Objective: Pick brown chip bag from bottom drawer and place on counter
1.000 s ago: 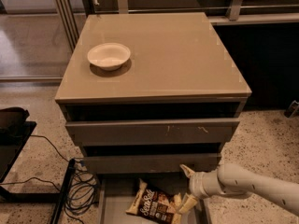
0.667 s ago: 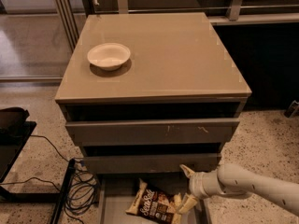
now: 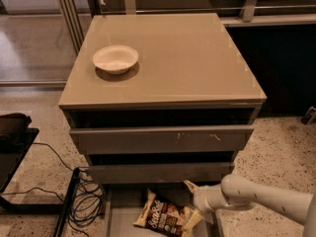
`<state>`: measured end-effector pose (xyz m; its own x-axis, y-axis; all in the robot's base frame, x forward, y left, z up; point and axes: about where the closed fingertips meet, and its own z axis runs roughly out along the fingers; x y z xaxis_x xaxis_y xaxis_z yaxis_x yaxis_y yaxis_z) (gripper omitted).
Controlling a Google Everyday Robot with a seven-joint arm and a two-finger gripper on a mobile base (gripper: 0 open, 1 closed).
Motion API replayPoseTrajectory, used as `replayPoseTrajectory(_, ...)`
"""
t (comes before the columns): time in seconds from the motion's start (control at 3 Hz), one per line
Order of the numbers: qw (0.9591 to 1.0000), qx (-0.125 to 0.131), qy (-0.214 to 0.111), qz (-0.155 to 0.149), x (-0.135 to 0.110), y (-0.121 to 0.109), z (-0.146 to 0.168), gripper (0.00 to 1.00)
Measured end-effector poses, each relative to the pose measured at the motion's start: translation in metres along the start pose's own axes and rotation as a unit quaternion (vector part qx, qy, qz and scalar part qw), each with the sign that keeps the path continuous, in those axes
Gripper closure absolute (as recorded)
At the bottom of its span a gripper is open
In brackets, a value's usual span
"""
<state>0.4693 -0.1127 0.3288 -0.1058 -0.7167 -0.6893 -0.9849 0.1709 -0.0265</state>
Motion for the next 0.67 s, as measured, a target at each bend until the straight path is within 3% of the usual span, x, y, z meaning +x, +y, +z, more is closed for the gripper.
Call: replayPoseTrajectory(0.67,0.9984,-0.028,-0.028,0.039,0.038,0.013,0.069,0.00)
